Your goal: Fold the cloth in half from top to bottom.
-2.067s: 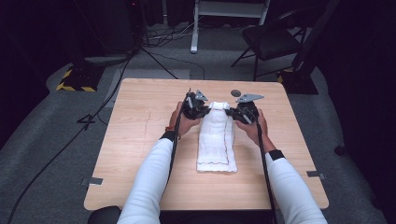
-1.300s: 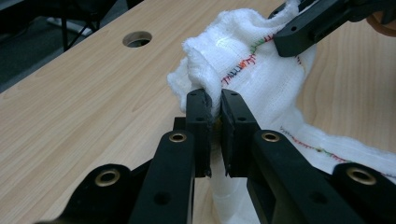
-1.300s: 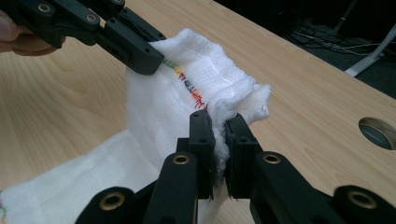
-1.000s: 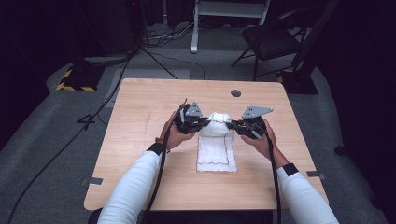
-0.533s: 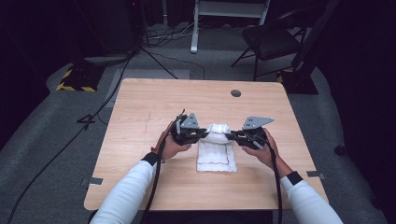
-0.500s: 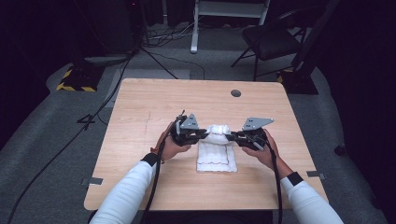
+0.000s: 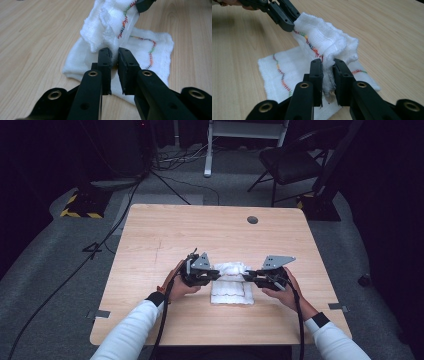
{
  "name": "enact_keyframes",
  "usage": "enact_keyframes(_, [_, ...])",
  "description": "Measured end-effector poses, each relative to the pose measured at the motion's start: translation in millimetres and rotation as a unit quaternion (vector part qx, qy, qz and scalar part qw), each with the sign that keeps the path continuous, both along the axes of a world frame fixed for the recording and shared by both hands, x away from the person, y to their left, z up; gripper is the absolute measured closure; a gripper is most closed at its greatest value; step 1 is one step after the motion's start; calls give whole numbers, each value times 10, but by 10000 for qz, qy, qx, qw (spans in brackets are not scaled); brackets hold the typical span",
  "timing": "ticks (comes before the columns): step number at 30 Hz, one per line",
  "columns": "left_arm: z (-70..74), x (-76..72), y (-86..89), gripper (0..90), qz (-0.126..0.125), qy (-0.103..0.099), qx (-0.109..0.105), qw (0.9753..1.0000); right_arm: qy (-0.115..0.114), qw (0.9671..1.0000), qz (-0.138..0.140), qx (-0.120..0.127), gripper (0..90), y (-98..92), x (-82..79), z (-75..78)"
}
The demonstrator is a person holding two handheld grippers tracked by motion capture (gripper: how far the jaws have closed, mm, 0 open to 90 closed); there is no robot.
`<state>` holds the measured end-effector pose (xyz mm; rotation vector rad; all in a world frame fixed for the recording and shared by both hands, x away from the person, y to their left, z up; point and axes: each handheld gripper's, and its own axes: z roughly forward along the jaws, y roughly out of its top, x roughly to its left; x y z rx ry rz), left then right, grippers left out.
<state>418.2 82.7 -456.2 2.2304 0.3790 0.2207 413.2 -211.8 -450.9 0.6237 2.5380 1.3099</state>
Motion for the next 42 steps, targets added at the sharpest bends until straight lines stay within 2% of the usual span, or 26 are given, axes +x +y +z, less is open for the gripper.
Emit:
enact_keyframes(11, [-57,-148,-14,823,-178,77,88,9998,99,9996,221,-150,768,-92,-154,-99])
enact_keyframes(16, [-105,-216,-45,844,-266,104,284,9992,148,9992,285,-238,761,-132,-211,-131])
enact_keyframes(24, [-112,-322,53,841,-216,94,374,9990,107,9993,141,-322,679,-262,-316,-144])
enact_keyframes(29, [-85,-322,120,737,41,4,256,9997,21,9994,-109,-331,574,-298,-281,-123])
enact_keyframes(32, [-63,-263,77,602,244,-28,218,9995,-21,9991,-279,-319,516,-272,-218,-114])
enact_keyframes(36, [-46,-128,-38,428,579,44,99,9983,-4,9984,-426,-382,443,-195,-122,-132])
enact_keyframes(37, [-38,-90,-70,413,578,79,83,9983,8,9981,-484,-386,429,-170,-96,-136])
enact_keyframes(39, [-28,-23,-156,381,628,-39,155,9979,4,9978,-534,-386,413,-117,-50,-141])
enact_keyframes(42, [-49,64,-257,328,630,43,208,9978,-44,9974,-538,-481,397,-47,-7,-159])
